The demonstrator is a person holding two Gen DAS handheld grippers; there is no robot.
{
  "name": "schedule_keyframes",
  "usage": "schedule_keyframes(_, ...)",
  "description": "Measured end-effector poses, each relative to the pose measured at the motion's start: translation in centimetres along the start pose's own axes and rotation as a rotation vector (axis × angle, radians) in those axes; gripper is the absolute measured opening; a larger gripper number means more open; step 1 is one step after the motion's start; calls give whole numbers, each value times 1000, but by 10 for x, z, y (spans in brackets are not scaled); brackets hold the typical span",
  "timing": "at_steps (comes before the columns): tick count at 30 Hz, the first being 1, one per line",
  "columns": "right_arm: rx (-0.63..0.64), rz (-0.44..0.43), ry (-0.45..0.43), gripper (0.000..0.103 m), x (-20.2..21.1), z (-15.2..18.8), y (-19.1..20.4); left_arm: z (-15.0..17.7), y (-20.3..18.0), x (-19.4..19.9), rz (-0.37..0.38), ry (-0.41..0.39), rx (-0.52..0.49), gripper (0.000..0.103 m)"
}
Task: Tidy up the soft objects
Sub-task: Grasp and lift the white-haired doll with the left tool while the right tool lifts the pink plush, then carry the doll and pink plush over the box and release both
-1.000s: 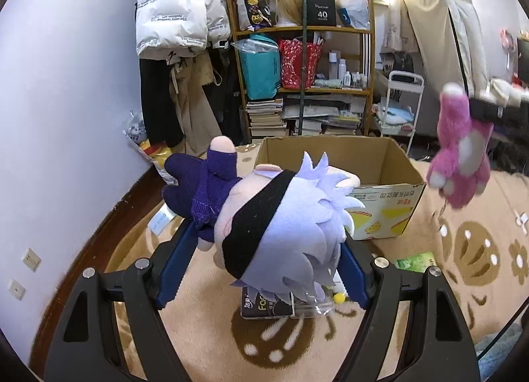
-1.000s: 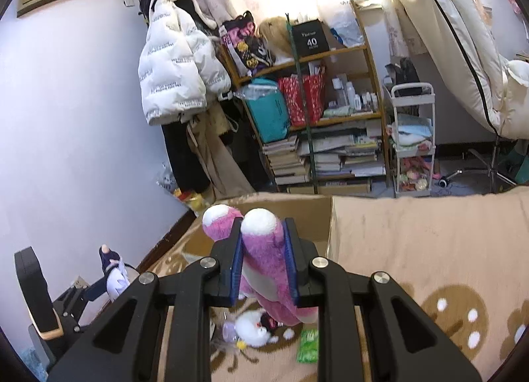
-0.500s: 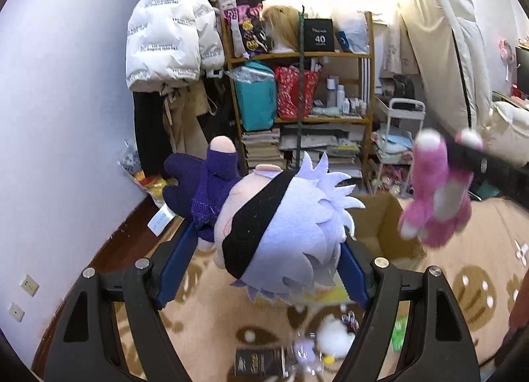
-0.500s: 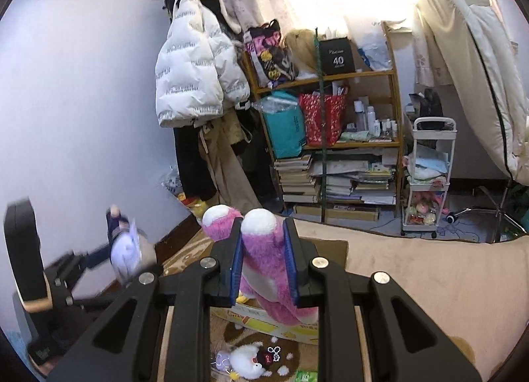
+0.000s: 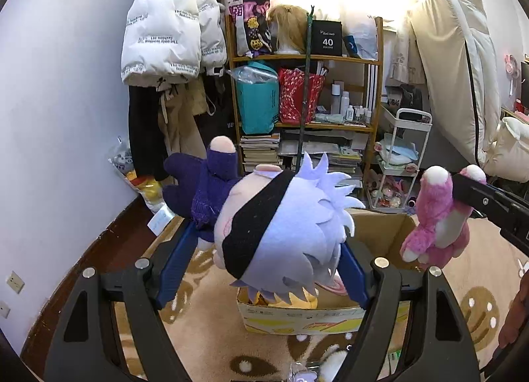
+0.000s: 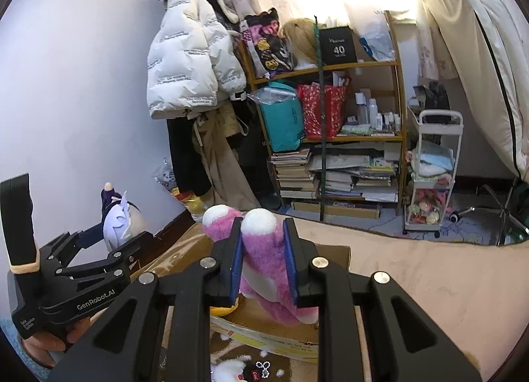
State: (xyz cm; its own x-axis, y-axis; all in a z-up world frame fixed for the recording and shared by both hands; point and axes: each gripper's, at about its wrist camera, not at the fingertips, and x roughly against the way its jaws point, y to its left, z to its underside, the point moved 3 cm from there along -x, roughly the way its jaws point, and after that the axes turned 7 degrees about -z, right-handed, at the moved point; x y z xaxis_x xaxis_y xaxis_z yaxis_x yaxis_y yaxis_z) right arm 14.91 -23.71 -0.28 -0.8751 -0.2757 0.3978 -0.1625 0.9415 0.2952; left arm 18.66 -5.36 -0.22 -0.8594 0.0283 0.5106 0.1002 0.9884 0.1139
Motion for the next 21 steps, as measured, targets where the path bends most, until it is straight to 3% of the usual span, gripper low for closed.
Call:
schedule_keyframes(8,-105,-58,39,23,-18,14,-18,15,-1,-27,35,55,20,79)
schedule_keyframes(21,-80,7,137,24,-36,35,-23,31,-29,-45,112,110,-46,80)
